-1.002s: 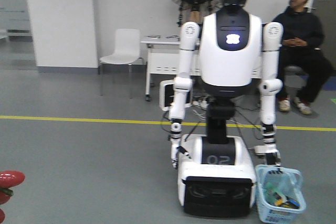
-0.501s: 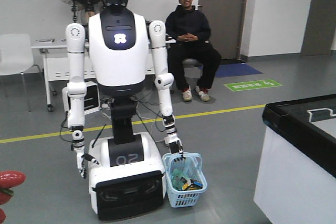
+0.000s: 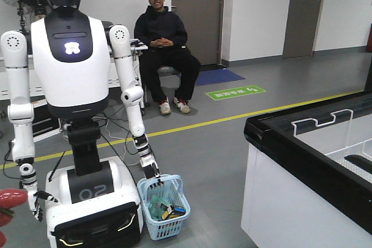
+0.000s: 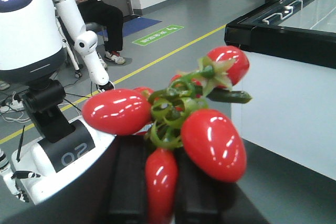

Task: Pick snacks and fruit into basket
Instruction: 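Drive up to face the robot holding the light-blue basket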

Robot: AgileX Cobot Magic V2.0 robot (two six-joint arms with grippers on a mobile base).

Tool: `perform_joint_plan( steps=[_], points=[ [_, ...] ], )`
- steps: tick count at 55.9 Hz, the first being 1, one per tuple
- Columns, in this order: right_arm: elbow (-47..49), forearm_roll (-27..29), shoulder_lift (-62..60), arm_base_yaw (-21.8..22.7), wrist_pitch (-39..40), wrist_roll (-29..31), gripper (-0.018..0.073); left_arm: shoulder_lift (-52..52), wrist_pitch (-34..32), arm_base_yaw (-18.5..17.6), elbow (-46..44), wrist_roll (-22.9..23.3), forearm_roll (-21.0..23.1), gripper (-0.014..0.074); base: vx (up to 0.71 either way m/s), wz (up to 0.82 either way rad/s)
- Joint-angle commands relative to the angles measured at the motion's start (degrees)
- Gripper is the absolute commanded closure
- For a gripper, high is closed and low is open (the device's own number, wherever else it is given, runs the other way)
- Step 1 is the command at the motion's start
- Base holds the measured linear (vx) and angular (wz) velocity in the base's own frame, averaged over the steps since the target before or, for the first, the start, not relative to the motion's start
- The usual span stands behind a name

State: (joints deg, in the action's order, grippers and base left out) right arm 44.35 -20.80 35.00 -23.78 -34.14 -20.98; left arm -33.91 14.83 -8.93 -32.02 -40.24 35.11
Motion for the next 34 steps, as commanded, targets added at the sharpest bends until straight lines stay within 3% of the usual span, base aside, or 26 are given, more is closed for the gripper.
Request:
perform_joint_plan(
  steps=[1, 34],
  points=[
    [1.59, -1.67, 0.07, 0.19, 4.81, 0.26, 0.0568, -0.11, -3.81, -0.02, -1.64, 0.4, 0.98, 0.0605, 0.18, -0.18],
    [1.59, -1.67, 0.07, 0.19, 4.81, 0.26, 0.0568, -0.11, -3.81, -0.02, -1.64, 0.4, 0.98, 0.0605, 0.23, -0.12]
  ],
)
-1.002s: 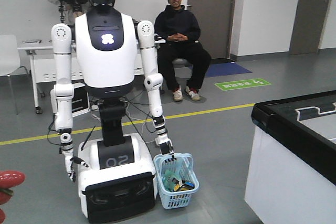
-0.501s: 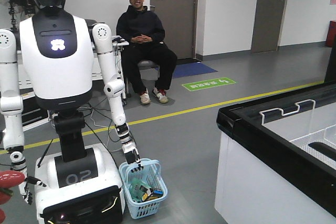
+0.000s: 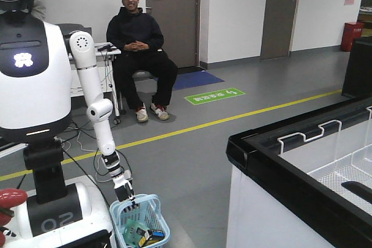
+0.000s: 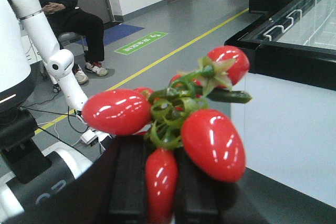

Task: Pick snacks and fruit into basket
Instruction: 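Drive up to face the robot holding the light-blue basket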

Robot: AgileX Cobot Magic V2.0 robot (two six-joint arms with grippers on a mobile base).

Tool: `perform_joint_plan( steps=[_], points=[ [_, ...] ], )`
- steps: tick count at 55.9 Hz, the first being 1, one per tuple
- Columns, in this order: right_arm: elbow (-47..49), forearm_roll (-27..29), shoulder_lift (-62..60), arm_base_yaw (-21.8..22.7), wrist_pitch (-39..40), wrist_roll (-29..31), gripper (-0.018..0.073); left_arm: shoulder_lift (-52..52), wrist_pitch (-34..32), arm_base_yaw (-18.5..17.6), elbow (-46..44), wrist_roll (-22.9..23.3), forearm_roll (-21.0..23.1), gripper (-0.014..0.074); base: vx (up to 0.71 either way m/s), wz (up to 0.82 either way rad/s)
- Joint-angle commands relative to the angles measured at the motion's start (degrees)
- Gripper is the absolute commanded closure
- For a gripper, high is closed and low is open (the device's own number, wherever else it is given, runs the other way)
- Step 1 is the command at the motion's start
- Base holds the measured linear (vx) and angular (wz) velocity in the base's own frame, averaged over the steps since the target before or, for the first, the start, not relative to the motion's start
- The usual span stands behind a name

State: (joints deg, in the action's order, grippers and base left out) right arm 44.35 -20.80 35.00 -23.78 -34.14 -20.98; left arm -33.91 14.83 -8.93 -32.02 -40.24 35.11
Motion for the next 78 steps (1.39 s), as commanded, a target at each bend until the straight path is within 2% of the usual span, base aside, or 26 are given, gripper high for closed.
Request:
perform_joint_plan(
  steps=[1, 30, 78],
  points=[
    [1.59, -1.67, 0.07, 0.19, 4.81, 0.26, 0.0568, -0.11, -3.81, -0.02, -1.64, 0.4, 0.98, 0.0605, 0.28, -0.13],
    [1.59, -1.67, 0.07, 0.19, 4.81, 0.26, 0.0568, -0.11, -3.81, -0.02, -1.64, 0.4, 0.98, 0.0605, 0.31, 0.01],
    [1.59, -1.67, 0.07, 0.19, 4.81, 0.26, 0.0568, -0.11, -3.81, -0.02, -1.64, 0.4, 0.98, 0.0605, 0.3, 0.47]
  ],
)
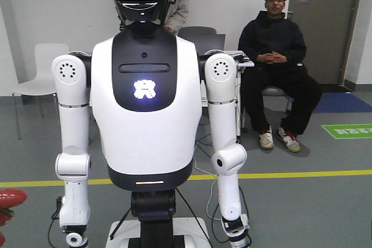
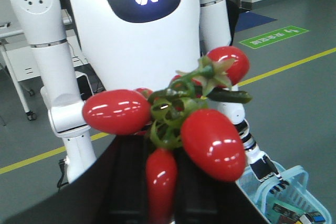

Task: Pick snacks and fruit into basket
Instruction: 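Drive up to face the robot holding the light-blue basket, then move the right gripper with the green avocado over the basket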

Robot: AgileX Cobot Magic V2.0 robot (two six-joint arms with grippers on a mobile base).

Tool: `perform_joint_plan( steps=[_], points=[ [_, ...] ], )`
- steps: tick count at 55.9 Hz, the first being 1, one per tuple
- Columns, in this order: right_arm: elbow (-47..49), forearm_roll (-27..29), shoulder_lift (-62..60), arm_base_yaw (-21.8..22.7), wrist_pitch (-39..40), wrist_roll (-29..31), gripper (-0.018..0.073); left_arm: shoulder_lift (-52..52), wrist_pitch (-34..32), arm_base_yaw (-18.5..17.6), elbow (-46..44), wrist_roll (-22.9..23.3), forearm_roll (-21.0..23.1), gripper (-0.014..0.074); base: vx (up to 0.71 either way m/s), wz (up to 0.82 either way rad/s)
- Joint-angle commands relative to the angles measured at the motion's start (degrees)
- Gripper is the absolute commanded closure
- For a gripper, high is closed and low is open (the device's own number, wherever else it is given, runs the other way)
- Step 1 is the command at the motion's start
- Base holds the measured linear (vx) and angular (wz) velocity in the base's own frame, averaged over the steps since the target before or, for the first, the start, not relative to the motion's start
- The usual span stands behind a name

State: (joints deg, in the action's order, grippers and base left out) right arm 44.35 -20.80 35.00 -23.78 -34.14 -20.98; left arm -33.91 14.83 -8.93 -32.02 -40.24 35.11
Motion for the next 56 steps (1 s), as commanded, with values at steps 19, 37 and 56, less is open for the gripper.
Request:
perform_joint_plan(
  steps=[19, 37, 56],
  points=[
    [1.59, -1.67, 0.07, 0.19, 4.81, 0.26, 0.0568, -0.11, -3.81, -0.02, -1.64, 0.4, 0.98, 0.0605, 0.15, 0.21],
    [1.59, -1.67, 0.07, 0.19, 4.81, 0.26, 0.0568, -0.11, -3.81, -0.02, -1.64, 0.4, 0.98, 0.0605, 0.08, 0.06],
    [1.59, -1.67, 0.07, 0.19, 4.81, 0.26, 0.0568, -0.1, -3.81, -0.02, -1.64, 0.46, 0.98, 0.0605, 0.02, 0.01]
  ],
)
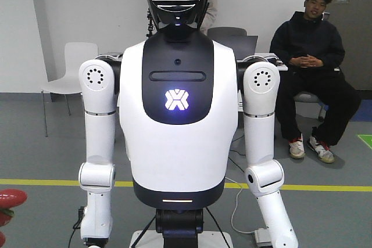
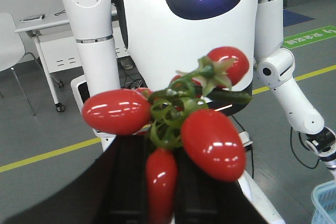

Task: Pick snacks and fruit into basket
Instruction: 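Move the right gripper with the green avocado over the basket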

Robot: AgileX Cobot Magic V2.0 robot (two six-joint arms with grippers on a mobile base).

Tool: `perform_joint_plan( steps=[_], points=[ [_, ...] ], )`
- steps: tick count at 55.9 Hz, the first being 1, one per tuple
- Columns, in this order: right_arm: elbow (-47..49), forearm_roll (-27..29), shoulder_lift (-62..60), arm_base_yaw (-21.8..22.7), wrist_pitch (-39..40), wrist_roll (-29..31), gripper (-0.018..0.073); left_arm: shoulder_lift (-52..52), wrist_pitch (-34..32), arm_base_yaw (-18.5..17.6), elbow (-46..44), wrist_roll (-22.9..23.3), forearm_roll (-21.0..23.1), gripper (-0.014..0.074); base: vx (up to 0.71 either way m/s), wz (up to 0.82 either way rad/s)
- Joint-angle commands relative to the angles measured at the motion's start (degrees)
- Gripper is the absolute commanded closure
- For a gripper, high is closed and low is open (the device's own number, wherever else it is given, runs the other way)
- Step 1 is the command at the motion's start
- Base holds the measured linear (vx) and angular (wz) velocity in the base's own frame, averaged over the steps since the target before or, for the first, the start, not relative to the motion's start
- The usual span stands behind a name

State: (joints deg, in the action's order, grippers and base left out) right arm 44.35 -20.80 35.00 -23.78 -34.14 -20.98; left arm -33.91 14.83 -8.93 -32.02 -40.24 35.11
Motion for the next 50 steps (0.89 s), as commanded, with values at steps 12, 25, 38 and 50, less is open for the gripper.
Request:
perform_joint_plan(
  steps=[12, 25, 38, 50],
  points=[
    [1.59, -1.67, 0.07, 0.19, 4.81, 0.26, 0.0568, -0.1, -3.81, -0.02, -1.64, 0.46, 0.98, 0.0605, 0.0, 0.0],
    [1.59, -1.67, 0.07, 0.19, 4.81, 0.26, 0.0568, -0.1, -3.81, -0.02, -1.64, 0.46, 0.98, 0.0605, 0.0, 0.0],
    [1.59, -1.67, 0.07, 0.19, 4.81, 0.26, 0.0568, -0.1, -3.81, -0.02, -1.64, 0.46, 0.98, 0.0605, 0.01, 0.0],
    [1.59, -1.67, 0.07, 0.19, 4.81, 0.26, 0.0568, -0.1, -3.81, -0.02, -1.64, 0.46, 0.98, 0.0605, 0.01, 0.01]
  ],
)
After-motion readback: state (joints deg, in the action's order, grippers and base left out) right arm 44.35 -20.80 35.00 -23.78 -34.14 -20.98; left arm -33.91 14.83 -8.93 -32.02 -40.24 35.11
